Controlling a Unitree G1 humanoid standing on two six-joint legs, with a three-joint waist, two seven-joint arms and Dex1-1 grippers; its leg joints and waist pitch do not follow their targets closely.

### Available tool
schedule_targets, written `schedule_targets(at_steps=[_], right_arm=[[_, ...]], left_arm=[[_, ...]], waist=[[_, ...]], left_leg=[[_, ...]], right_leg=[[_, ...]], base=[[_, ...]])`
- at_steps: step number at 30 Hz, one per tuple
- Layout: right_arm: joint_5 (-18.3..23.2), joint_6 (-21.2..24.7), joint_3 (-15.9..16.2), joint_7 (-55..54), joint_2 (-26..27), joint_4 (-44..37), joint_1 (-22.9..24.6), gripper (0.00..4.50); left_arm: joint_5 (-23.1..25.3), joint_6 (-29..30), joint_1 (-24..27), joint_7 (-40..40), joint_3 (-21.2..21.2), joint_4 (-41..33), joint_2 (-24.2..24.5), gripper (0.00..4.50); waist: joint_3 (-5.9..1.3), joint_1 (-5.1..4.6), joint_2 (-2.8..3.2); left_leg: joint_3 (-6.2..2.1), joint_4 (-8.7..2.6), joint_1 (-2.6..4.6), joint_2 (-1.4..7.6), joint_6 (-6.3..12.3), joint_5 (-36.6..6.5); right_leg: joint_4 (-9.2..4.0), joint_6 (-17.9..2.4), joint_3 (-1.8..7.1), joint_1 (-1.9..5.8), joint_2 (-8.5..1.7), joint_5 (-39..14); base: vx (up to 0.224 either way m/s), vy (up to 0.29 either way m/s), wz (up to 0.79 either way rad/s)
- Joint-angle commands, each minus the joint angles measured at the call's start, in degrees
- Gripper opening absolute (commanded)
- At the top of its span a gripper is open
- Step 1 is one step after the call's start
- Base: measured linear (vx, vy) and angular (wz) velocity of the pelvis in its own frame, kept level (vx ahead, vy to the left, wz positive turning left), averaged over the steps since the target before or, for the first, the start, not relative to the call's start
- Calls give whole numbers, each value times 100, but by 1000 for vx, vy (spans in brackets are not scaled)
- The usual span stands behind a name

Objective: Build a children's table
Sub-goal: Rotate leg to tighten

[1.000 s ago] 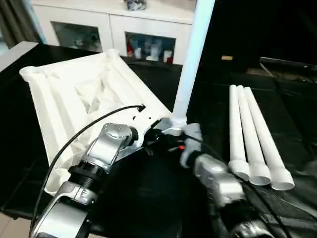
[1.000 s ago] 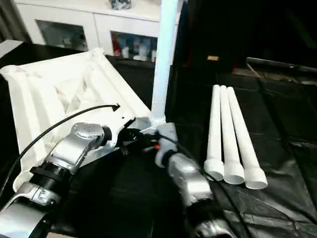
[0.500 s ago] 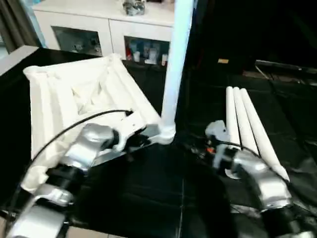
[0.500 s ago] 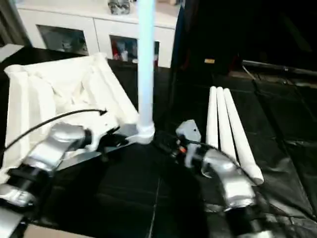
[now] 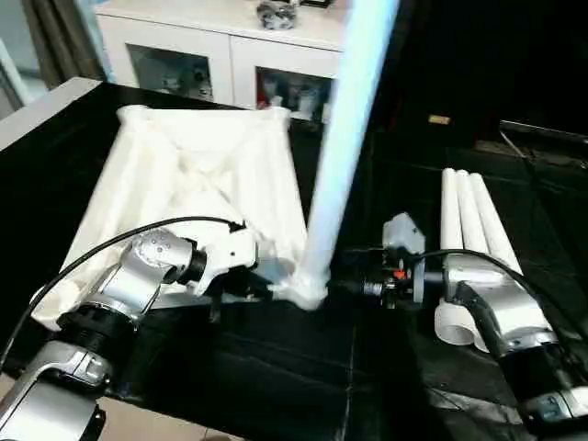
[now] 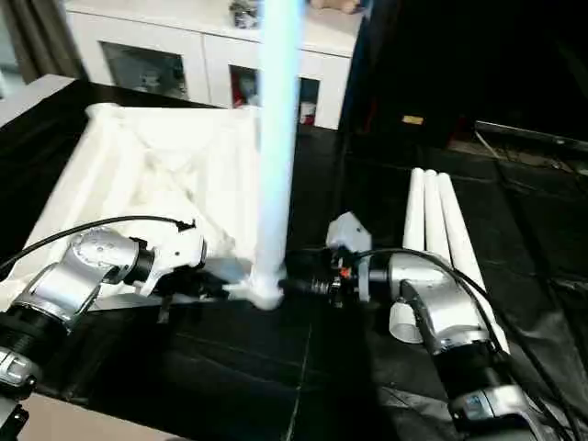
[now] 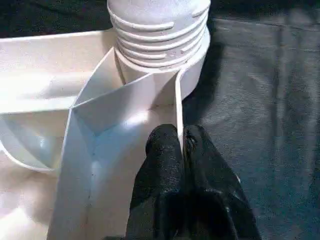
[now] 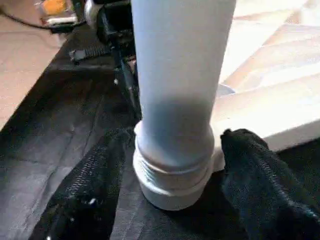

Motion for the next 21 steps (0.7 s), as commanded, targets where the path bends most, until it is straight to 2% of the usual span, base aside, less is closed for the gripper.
schedule_targets(at_steps=[1, 6, 10, 11, 15, 17, 21], right_arm=[[-69, -107, 91, 175, -30, 77, -130, 317], [-228, -334, 197, 277, 108, 502, -329, 317], [-227, -394, 213, 282, 207, 757, -421, 317], [-179, -351, 202, 300, 237, 789, -436, 288], [-138, -299, 214, 395, 248, 886, -463, 277], [-98, -256, 207, 445, 258, 933, -459, 246], [-96, -267, 207, 493, 259, 970, -444, 231]], left_arm=[[-14, -44, 19, -310, -220, -176, -29, 0], [-23, -130, 44, -474, -255, -212, -27, 0], [-26, -133, 74, -534, -272, -277, -29, 0], [-31, -126, 72, -541, -280, -281, -31, 0], [-22, -123, 64, -564, -291, -277, -32, 0], [-18, -131, 64, -571, -304, -265, -18, 0], [-17, -132, 66, -577, -315, -258, -5, 0]], waist=[[-384, -17, 45], [-377, -19, 46], [-388, -30, 54], [-387, -28, 58], [-388, -26, 67], [-385, -25, 70], [-391, -28, 68]], left_leg=[[-8, -364, -38, 264, 351, -533], [-9, -364, -27, 259, 295, -599], [-14, -364, -39, 267, 292, -558], [-14, -366, -38, 270, 294, -541], [-11, -364, -38, 273, 306, -549], [-9, -363, -34, 268, 293, -577], [-12, -362, -38, 269, 290, -564]], right_leg=[[-401, -753, 405, 383, -565, -1623], [-432, -678, 404, 373, -562, -1854], [-401, -751, 401, 384, -555, -1679], [-396, -760, 402, 382, -552, -1641], [-395, -788, 403, 383, -555, -1605], [-405, -768, 401, 383, -550, -1652], [-396, -767, 401, 388, -551, -1627]], base=[[0, 0, 0], [0, 0, 0], [0, 0, 0], [0, 0, 0], [0, 0, 0], [0, 0, 0], [0, 0, 0]])
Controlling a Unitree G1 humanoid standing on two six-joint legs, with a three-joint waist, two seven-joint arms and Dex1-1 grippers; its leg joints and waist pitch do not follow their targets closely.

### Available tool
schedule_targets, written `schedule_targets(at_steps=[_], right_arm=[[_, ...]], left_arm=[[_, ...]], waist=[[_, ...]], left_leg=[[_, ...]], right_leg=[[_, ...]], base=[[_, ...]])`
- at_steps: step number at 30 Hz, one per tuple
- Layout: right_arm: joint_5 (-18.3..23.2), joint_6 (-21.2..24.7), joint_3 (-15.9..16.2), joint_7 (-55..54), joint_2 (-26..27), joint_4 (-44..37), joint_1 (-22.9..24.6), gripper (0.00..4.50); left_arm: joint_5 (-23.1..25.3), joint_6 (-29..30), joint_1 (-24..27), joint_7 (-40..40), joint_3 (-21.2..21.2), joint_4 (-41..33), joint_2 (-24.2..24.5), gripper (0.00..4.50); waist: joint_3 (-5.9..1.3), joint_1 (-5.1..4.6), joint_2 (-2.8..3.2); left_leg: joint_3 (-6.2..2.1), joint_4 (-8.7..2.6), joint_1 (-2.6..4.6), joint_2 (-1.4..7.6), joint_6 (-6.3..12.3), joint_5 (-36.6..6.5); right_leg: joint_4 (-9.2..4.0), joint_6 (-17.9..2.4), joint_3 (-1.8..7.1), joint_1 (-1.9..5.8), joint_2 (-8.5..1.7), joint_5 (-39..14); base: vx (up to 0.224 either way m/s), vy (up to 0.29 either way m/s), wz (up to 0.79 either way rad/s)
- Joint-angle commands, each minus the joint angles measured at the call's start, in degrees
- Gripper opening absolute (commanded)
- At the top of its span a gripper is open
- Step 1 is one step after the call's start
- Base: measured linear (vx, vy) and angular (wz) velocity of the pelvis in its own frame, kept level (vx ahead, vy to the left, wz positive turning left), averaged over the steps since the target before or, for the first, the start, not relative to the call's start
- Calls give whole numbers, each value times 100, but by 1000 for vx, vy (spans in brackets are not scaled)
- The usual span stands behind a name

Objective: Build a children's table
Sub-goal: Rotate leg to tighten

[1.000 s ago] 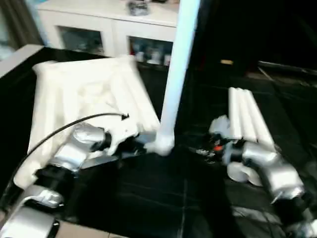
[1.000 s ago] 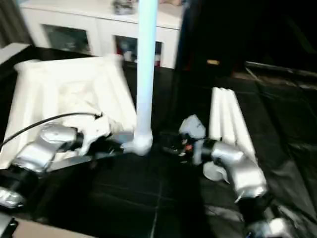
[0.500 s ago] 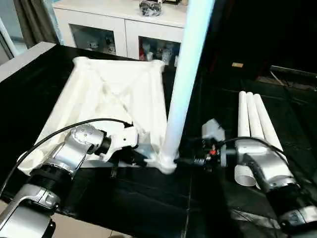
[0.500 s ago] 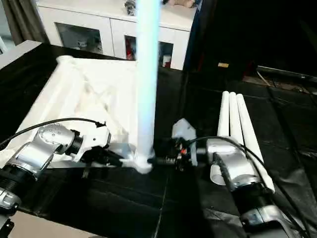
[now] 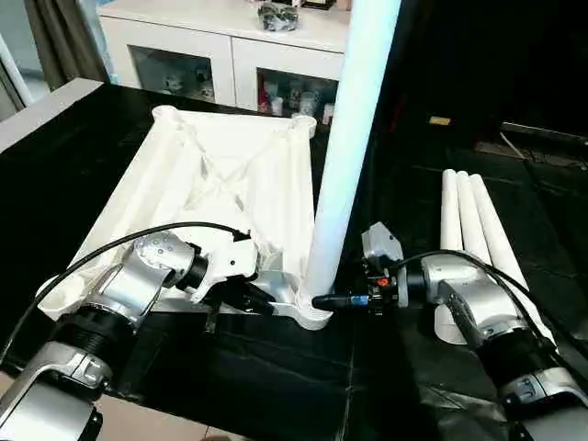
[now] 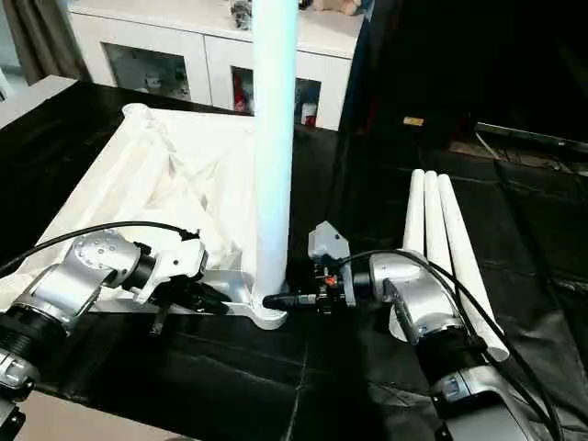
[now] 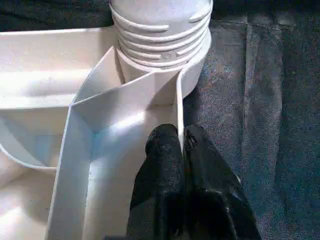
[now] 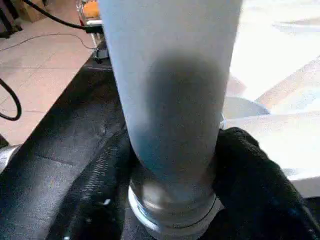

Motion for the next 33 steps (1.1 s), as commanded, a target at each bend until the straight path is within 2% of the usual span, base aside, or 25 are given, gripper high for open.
schedule_targets(at_steps=[1, 9, 12, 13, 14, 15, 16, 19, 20, 21, 22, 23, 24, 25, 26, 27, 28, 30, 32, 33], right_arm=[[-74, 87, 4, 17, -29, 164, -31, 222], [-74, 141, 15, 32, 15, 232, 31, 206], [-7, 382, 13, -176, 127, 26, 188, 206], [17, 481, -6, -309, 190, -44, 245, 206], [13, 482, -37, -499, 277, -96, 303, 206], [20, 463, -71, -632, 350, -129, 346, 206], [4, 476, -90, -770, 408, -141, 370, 206], [-183, 596, -166, -1614, 715, -116, 427, 206], [-223, 664, -194, -1846, 805, -89, 427, 206], [-272, 707, -252, -2172, 935, -32, 404, 206], [-276, 775, -344, -2538, 1113, 30, 362, 205], [-267, 862, -462, -2972, 1330, 112, 296, 205], [-261, 992, -609, -3525, 1594, 244, 184, 204], [-266, 1074, -730, -4003, 1809, 394, 55, 203], [-295, 1127, -793, -4236, 1910, 446, -4, 203], [-295, 1128, -794, -4237, 1911, 446, -4, 202], [-324, 1227, -918, -4703, 2114, 603, -163, 202], [-304, 1274, -975, -4881, 2206, 695, -257, 202], [-354, 1266, -986, -5072, 2328, 768, -360, 202], [-414, 1213, -960, -5105, 2350, 763, -369, 258]], left_arm=[[26, -96, 47, -309, -207, -176, -36, 0], [77, 83, 42, -96, -168, -125, -89, 0], [87, 288, -6, 192, -62, -29, -186, 0], [57, 390, -17, 280, -10, -14, -230, 0], [18, 500, -32, 382, 49, -5, -288, 0], [-7, 579, -45, 466, 90, 0, -336, 0], [-17, 652, -63, 559, 124, 11, -384, 0], [-10, 1010, -194, 1202, 314, 121, -691, 0], [-1, 1095, -235, 1394, 364, 142, -784, 0], [-9, 1237, -287, 1642, 444, 161, -907, 0], [-9, 1411, -347, 1922, 526, 167, -1050, 0], [-7, 1609, -419, 2247, 620, 176, -1214, 0], [2, 1826, -510, 2637, 733, 198, -1403, 0], [33, 1939, -583, 2938, 805, 212, -1543, 0], [55, 1990, -614, 3077, 836, 208, -1605, 0], [55, 1990, -614, 3077, 836, 208, -1605, 0], [54, 2139, -676, 3338, 925, 190, -1748, 0], [47, 2203, -697, 3457, 964, 152, -1829, 0], [81, 2343, -700, 3580, 981, 19, -1945, 0], [107, 2377, -686, 3594, 967, -39, -1971, 0]], waist=[[-389, -15, 68], [-385, -16, 47], [-365, -18, 59], [-357, -25, 82], [-352, -25, 66], [-344, -28, 102], [-333, -29, 112], [-304, -90, 89], [-282, -152, 86], [-275, -178, 86], [-271, -228, 81], [-288, -247, 87], [-304, -319, 122], [-322, -383, 165], [-349, -444, 180], [-349, -444, 180], [-354, -486, 178], [-355, -470, 146], [-368, -451, 115], [-371, -438, 121]], left_leg=[[-17, -369, -45, 264, 291, -571], [-12, -368, -39, 261, 301, -567], [-10, -378, -22, 261, 282, -651], [-17, -383, -21, 252, 248, -722], [-17, -383, -5, 243, 226, -817], [-17, -388, -2, 238, 208, -875], [-24, -391, 27, 235, 167, -1002], [-39, -398, 45, 200, 80, -1238], [-56, -379, 67, 160, 49, -1440], [-59, -367, 90, 150, 52, -1525], [-75, -360, 84, 139, 51, -1594], [-86, -360, 93, 152, 39, -1617], [-117, -368, 91, 185, 34, -1667], [-165, -400, 52, 240, 11, -1750], [-204, -436, -4, 308, 3, -1819], [-204, -436, -4, 308, 3, -1819], [-194, -429, 9, 321, 18, -1830], [-122, -386, 12, 236, 95, -1458], [-98, -387, -20, 238, 147, -1102], [-89, -386, -38, 250, 182, -921]], right_leg=[[-403, -766, 398, 381, -551, -1646], [-413, -734, 397, 374, -550, -1732], [-451, -671, 395, 366, -545, -1936], [-466, -635, 390, 368, -555, -2102], [-510, -538, 380, 361, -554, -2327], [-521, -514, 381, 348, -559, -2423], [-566, -445, 369, 329, -563, -2644], [-650, -246, 314, 317, -542, -3114], [-729, -71, 250, 313, -545, -3531], [-771, 0, 220, 303, -549, -3677], [-814, 118, 163, 330, -555, -3835], [-825, 141, 141, 343, -567, -3821], [-849, 100, 85, 362, -583, -3645], [-816, 25, 28, 410, -594, -3341], [-755, -44, 11, 475, -606, -2943], [-755, -44, 11, 475, -606, -2943], [-745, -176, 33, 450, -638, -2611], [-744, -334, 92, 424, -662, -2515], [-685, -444, 130, 431, -646, -2261], [-635, -509, 154, 431, -634, -2053]], base=[[0, 0, 0], [0, 0, 0], [0, 0, 0], [0, 0, 0], [0, 0, 0], [0, 0, 0], [0, 0, 0], [0, 0, 0], [0, 0, 0], [0, 0, 0], [0, 0, 0], [0, 0, 0], [0, 0, 0], [0, 0, 0], [0, 0, 0], [0, 0, 0], [0, 0, 0], [0, 0, 0], [0, 0, 0], [0, 0, 0]])
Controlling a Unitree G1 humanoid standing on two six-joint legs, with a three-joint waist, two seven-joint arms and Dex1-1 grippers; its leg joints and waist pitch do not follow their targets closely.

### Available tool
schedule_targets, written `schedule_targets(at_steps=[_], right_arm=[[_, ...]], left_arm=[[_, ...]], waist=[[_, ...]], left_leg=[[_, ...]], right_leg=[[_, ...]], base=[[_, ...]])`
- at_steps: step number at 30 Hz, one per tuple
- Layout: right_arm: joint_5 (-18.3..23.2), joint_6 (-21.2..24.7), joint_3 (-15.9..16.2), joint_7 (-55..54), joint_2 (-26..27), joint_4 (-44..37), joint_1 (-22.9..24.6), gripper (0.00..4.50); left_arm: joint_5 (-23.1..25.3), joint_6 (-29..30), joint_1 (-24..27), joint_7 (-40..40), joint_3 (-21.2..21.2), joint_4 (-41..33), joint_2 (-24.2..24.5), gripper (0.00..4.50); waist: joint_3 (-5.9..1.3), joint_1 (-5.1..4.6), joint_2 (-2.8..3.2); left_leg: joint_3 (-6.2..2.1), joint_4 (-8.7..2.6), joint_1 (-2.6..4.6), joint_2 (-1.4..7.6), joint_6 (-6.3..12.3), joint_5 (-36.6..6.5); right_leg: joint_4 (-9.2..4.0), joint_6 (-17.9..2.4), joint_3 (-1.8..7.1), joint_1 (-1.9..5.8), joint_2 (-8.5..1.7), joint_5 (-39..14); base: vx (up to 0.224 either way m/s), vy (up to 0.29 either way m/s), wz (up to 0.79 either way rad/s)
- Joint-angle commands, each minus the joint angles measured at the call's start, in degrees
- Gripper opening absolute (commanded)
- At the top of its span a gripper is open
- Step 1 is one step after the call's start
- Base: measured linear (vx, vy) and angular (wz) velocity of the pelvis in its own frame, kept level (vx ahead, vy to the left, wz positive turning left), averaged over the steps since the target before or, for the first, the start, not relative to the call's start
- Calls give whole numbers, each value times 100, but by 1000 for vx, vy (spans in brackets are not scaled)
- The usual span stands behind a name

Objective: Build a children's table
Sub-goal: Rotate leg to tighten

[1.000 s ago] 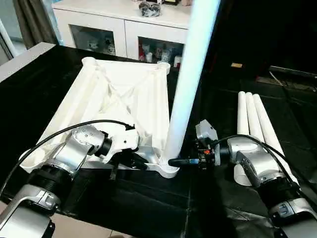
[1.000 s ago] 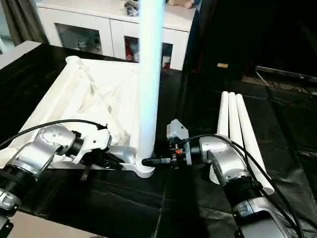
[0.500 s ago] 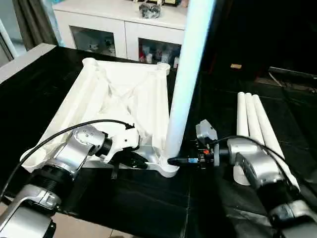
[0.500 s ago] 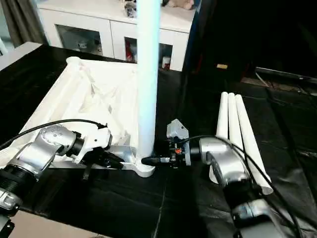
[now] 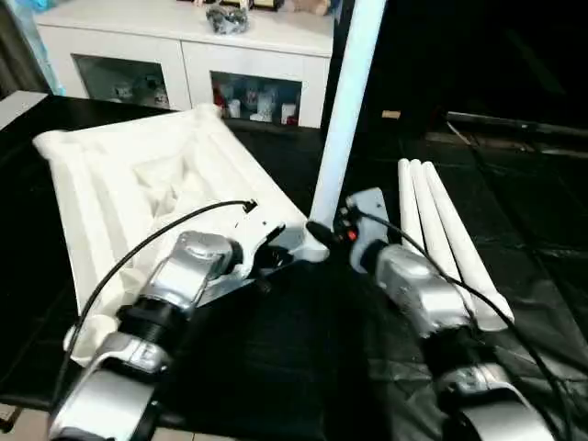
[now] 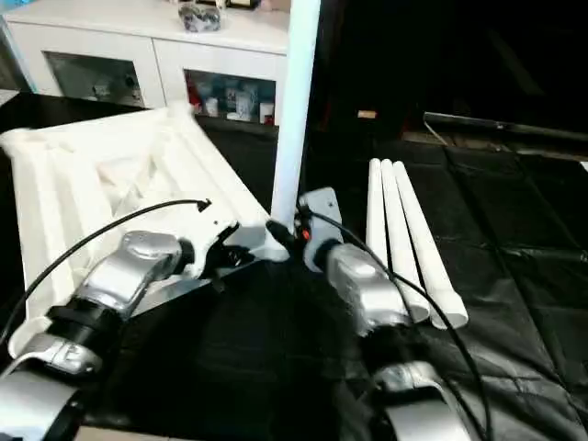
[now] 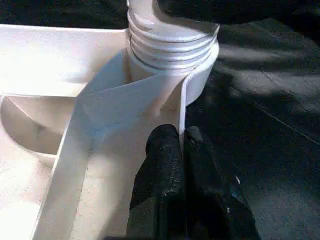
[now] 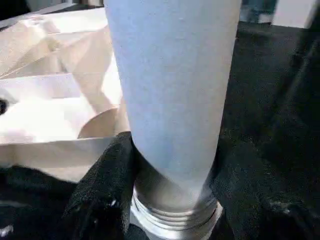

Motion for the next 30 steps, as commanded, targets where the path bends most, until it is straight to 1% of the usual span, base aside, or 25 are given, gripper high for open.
schedule_targets(at_steps=[1, 3, 4, 5, 6, 7, 8, 9, 10, 11, 14, 15, 16, 17, 20, 21, 22, 23, 24, 25, 26, 27, 28, 29, 30], right_arm=[[86, 296, 291, 135, 396, 268, 45, 272], [92, 284, 293, 174, 406, 246, 61, 275], [79, 302, 266, 151, 429, 226, 70, 299], [83, 309, 242, 163, 446, 202, 81, 299], [52, 304, 217, 98, 474, 199, 73, 312], [31, 296, 205, 65, 482, 185, 70, 323], [28, 293, 198, 57, 479, 166, 74, 329], [24, 266, 197, 36, 451, 134, 87, 338], [31, 262, 205, 80, 396, 74, 122, 338], [37, 260, 211, 117, 350, 25, 150, 351], [68, 295, 256, 340, 128, -229, 322, 374], [68, 296, 256, 344, 125, -233, 324, 374], [136, 365, 278, 708, -158, -561, 533, 398], [153, 388, 286, 842, -249, -667, 598, 398], [217, 437, 276, 1122, -438, -871, 724, 431], [237, 432, 290, 1267, -531, -942, 769, 442], [265, 423, 311, 1475, -665, -1026, 823, 448], [319, 397, 354, 1878, -917, -1152, 895, 448], [323, 394, 357, 1907, -935, -1160, 899, 448], [338, 386, 368, 2008, -996, -1187, 912, 448], [350, 380, 377, 2091, -1047, -1208, 922, 448], [366, 320, 465, 2590, -1371, -1269, 919, 448], [366, 317, 469, 2613, -1386, -1270, 918, 448], [372, 291, 516, 2870, -1563, -1288, 896, 448], [390, 298, 545, 3032, -1680, -1309, 874, 448]], left_arm=[[-131, -60, -258, 85, 62, -462, -306, 0], [-112, -73, -231, 41, 35, -488, -292, 0], [-98, -44, -214, 50, 33, -513, -293, 0], [-94, -30, -182, 46, 36, -532, -268, 0], [-99, 22, -159, 86, 28, -557, -243, 0], [-100, 44, -141, 108, 19, -572, -212, 0], [-102, 35, -128, 106, 8, -579, -182, 0], [-108, 47, -107, 83, 3, -589, -141, 0], [-94, -32, -83, 11, -22, -587, -76, 0], [-82, -100, -62, -49, -44, -586, -21, 0], [-61, -206, 16, -264, -89, -589, 148, 0], [-60, -208, 17, -267, -90, -589, 151, 0], [-47, -465, 82, -535, -144, -519, 332, 0], [-53, -545, 104, -633, -158, -500, 387, 0], [-62, -638, 147, -792, -174, -469, 496, 0], [-74, -647, 166, -875, -186, -471, 542, 0], [-83, -742, 192, -1006, -213, -464, 611, 0], [-122, -903, 240, -1289, -263, -459, 741, 0], [-126, -909, 244, -1310, -266, -459, 750, 0], [-140, -931, 254, -1384, -277, -459, 782, 0], [-153, -948, 262, -1445, -285, -458, 808, 0], [-187, -1229, 308, -1835, -367, -454, 986, 0], [-188, -1238, 309, -1851, -371, -453, 994, 0], [-194, -1381, 321, -2041, -413, -432, 1089, 0], [-205, -1472, 324, -2173, -434, -399, 1150, 0]], waist=[[-379, 78, 76], [-391, 107, 86], [-406, 129, 92], [-424, 141, 113], [-435, 152, 130], [-445, 154, 123], [-443, 148, 113], [-437, 145, 106], [-423, 147, 95], [-411, 153, 96], [-395, 165, 112], [-391, 172, 113], [-390, 188, 114], [-389, 216, 103], [-398, 252, 102], [-395, 247, 85], [-391, 258, 94], [-388, 274, 89], [-395, 285, 89], [-399, 294, 89], [-397, 308, 86], [-392, 319, 79], [-395, 342, 72], [-393, 355, 74], [-390, 391, 58]], left_leg=[[-16, -405, -63, 170, 231, -861], [-5, -400, -58, 174, 285, -745], [-4, -405, -53, 188, 295, -628], [-9, -406, -65, 203, 305, -460], [-16, -406, -73, 213, 312, -353], [-20, -400, -90, 227, 334, -177], [-14, -395, -110, 213, 348, -131], [-10, -393, -118, 204, 350, -153], [12, -390, -111, 179, 337, -289], [28, -393, -102, 161, 317, -431], [29, -406, -68, 177, 290, -563], [30, -407, -62, 175, 290, -584], [31, -408, -53, 171, 287, -616], [36, -409, -55, 174, 320, -607], [39, -411, -57, 185, 301, -597], [33, -416, -66, 186, 277, -575], [38, -410, -59, 175, 290, -597], [39, -406, -63, 172, 320, -595], [42, -401, -66, 166, 346, -575], [41, -402, -65, 185, 356, -519], [49, -399, -64, 179, 363, -511], [48, -401, -59, 175, 363, -529], [52, -398, -61, 170, 383, -529], [52, -399, -58, 174, 390, -524], [60, -401, -42, 181, 382, -500]], right_leg=[[-430, -490, 432, 335, -605, -2039], [-409, -500, 444, 327, -605, -1979], [-388, -534, 455, 333, -608, -1837], [-341, -596, 467, 345, -600, -1558], [-308, -643, 472, 353, -600, -1377], [-254, -737, 482, 355, -593, -1038], [-225, -798, 489, 362, -589, -893], [-224, -800, 493, 363, -584, -906], [-250, -770, 504, 348, -580, -1091], [-285, -697, 508, 341, -575, -1384], [-341, -541, 506, 312, -560, -1734], [-347, -520, 505, 303, -554, -1761], [-357, -500, 504, 304, -549, -1814], [-355, -459, 515, 304, -546, -1792], [-348, -481, 518, 302, -559, -1770], [-332, -484, 515, 307, -554, -1783], [-347, -476, 507, 304, -549, -1828], [-359, -428, 513, 311, -556, -1870], [-359, -410, 516, 320, -552, -1850], [-332, -438, 532, 303, -558, -1752], [-335, -456, 523, 299, -546, -1748], [-340, -456, 519, 297, -544, -1788], [-341, -421, 522, 307, -543, -1837], [-343, -413, 523, 301, -547, -1850], [-338, -399, 527, 286, -542, -1887]], base=[[0, 0, 0], [0, 0, 0], [0, 0, 0], [0, 0, 0], [0, 0, 0], [0, 0, 0], [0, 0, 0], [0, 0, 0], [0, 0, 0], [0, 0, 0], [0, 0, 0], [0, 0, 0], [0, 0, 0], [0, 0, 0], [0, 0, 0], [0, 0, 0], [0, 0, 0], [0, 0, 0], [0, 0, 0], [0, 0, 0], [0, 0, 0], [0, 0, 0], [0, 0, 0], [0, 0, 0], [0, 0, 0]])
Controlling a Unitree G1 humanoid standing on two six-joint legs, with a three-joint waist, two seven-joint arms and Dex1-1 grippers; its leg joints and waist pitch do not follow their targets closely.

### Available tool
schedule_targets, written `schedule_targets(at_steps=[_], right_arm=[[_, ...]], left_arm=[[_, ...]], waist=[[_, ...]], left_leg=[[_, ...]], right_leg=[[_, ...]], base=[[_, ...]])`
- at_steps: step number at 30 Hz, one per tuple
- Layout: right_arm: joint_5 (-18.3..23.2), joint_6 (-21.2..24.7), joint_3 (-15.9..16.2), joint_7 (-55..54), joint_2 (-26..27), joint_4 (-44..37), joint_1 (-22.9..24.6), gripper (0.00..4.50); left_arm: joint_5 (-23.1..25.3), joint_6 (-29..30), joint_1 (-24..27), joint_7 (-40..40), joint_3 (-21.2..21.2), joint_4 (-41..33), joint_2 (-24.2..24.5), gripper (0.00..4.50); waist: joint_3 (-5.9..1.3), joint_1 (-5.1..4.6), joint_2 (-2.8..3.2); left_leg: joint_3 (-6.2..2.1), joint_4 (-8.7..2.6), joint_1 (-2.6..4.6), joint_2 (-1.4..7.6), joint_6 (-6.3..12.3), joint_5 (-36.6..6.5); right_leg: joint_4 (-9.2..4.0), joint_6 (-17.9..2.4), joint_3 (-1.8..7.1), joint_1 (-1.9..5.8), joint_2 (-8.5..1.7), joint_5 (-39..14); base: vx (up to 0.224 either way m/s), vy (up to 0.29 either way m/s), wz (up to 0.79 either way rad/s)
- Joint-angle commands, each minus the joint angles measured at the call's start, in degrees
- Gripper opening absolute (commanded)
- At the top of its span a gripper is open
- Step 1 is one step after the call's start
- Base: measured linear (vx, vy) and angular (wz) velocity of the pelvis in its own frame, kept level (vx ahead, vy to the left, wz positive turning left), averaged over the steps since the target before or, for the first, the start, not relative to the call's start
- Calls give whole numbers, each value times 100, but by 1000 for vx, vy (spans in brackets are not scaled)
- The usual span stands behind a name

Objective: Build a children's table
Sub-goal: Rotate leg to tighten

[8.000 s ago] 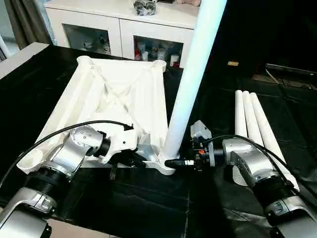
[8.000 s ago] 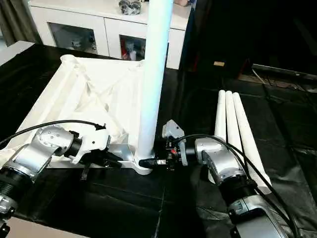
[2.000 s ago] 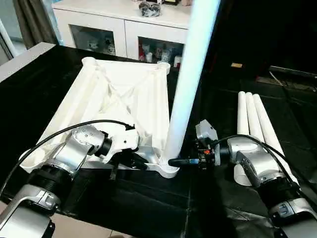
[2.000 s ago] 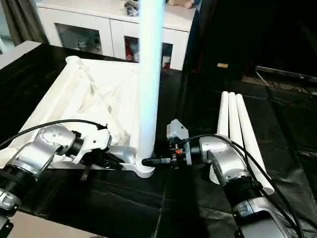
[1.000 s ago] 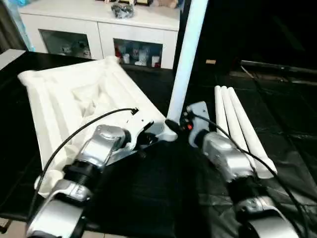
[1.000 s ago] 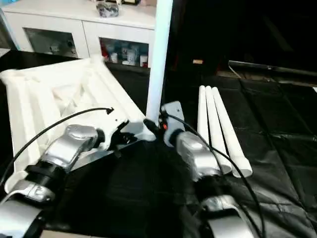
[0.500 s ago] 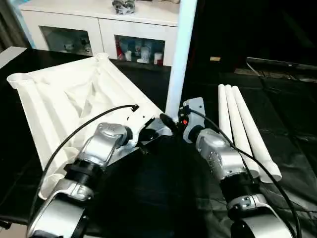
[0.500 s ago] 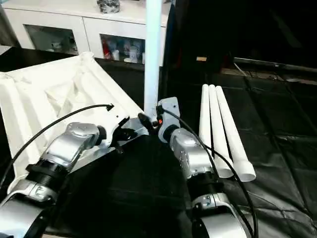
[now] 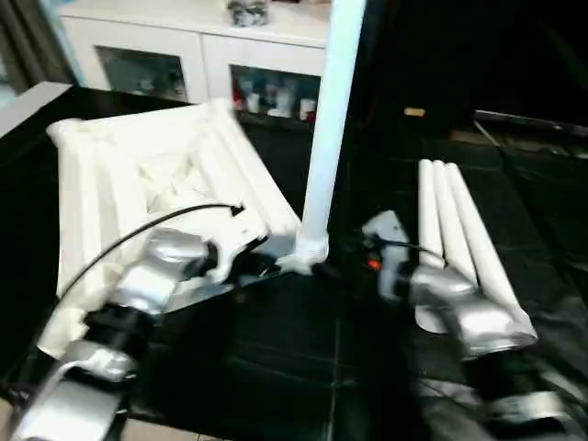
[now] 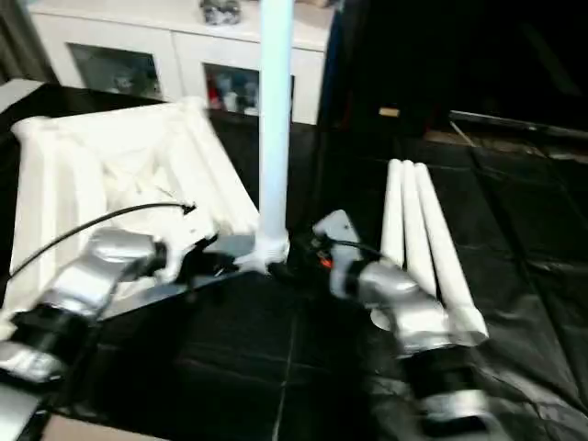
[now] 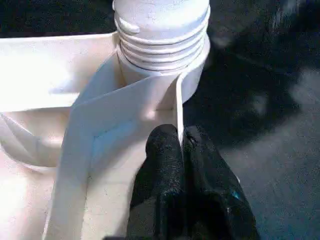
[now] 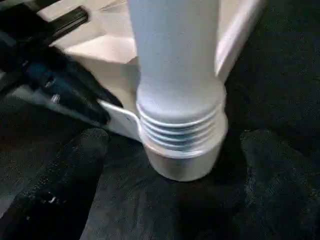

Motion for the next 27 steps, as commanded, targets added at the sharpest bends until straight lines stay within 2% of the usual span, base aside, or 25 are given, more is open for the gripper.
schedule_targets(at_steps=[1, 3, 4, 6, 8, 9, 13, 14, 15, 17, 19, 20, 22, 27], right_arm=[[79, -18, 66, 403, -198, -125, -63, 448], [67, -18, 86, 530, -283, -144, -96, 448], [65, 11, 75, 548, -301, -164, -110, 448], [92, 69, 67, 550, -333, -214, -128, 448], [141, 143, 81, 564, -376, -307, -136, 448], [147, 170, 96, 590, -394, -359, -129, 448], [171, 234, 150, 750, -473, -493, -75, 448], [177, 246, 172, 829, -504, -538, -43, 448], [173, 248, 182, 872, -520, -561, -25, 448], [167, 251, 187, 897, -531, -582, -10, 448], [162, 275, 193, 918, -544, -629, 11, 448], [172, 308, 210, 923, -558, -680, 25, 448], [204, 356, 241, 928, -581, -762, 42, 448], [209, 389, 248, 965, -620, -820, 66, 448]], left_arm=[[-52, -343, -31, -432, -157, -20, 81, 0], [-23, -455, -41, -495, -180, 8, 134, 0], [-22, -466, -52, -502, -174, 9, 139, 0], [-43, -448, -74, -508, -153, 2, 138, 0], [-85, -407, -77, -539, -137, -61, 152, 0], [-104, -377, -58, -565, -137, -134, 172, 0], [-153, -395, 40, -729, -145, -320, 260, 0], [-166, -429, 71, -792, -154, -358, 298, 0], [-171, -454, 84, -825, -158, -369, 318, 0], [-177, -463, 94, -846, -157, -389, 334, 0], [-196, -448, 111, -866, -145, -441, 354, 0], [-216, -425, 127, -875, -130, -482, 364, 0], [-234, -391, 149, -894, -116, -529, 378, 0], [-243, -360, 168, -926, -110, -583, 396, 0]], waist=[[-388, 16, 52], [-390, 35, 43], [-391, 38, 9], [-394, 46, 28], [-404, 50, 20], [-402, 54, 40], [-411, 59, 40], [-412, 73, 97], [-416, 63, 78], [-412, 74, 97], [-412, 86, 90], [-412, 101, 134], [-413, 102, 110], [-420, 99, 114]], left_leg=[[13, -355, -21, 180, 414, -503], [14, -354, -24, 178, 394, -516], [16, -355, -32, 184, 387, -499], [12, -355, -27, 194, 360, -456], [9, -354, -29, 196, 345, -404], [6, -354, -31, 194, 347, -398], [8, -349, -37, 196, 355, -362], [0, -349, -34, 196, 353, -344], [5, -346, -40, 199, 356, -348], [4, -347, -35, 195, 342, -410], [4, -351, -29, 206, 304, -449], [2, -350, -19, 201, 283, -480], [1, -352, -19, 205, 264, -484], [-2, -347, -29, 196, 258, -457]], right_leg=[[-435, -354, 438, 388, -557, -1968], [-432, -349, 436, 393, -561, -2021], [-430, -325, 436, 396, -563, -2047], [-423, -339, 438, 388, -566, -2009], [-399, -359, 441, 397, -559, -1895], [-395, -363, 442, 397, -558, -1866], [-381, -409, 447, 406, -562, -1735], [-362, -461, 446, 402, -559, -1641], [-370, -463, 446, 406, -554, -1610], [-369, -493, 442, 408, -549, -1612], [-376, -505, 443, 410, -554, -1635], [-380, -505, 440, 404, -553, -1654], [-376, -502, 442, 410, -544, -1608], [-367, -514, 441, 421, -539, -1562]], base=[[0, 0, 0], [0, 0, 0], [0, 0, 0], [0, 0, 0], [0, 0, 0], [0, 0, 0], [0, 0, 0], [0, 0, 0], [0, 0, 0], [0, 0, 0], [0, 0, 0], [0, 0, 0], [0, 0, 0], [0, 0, 0]])
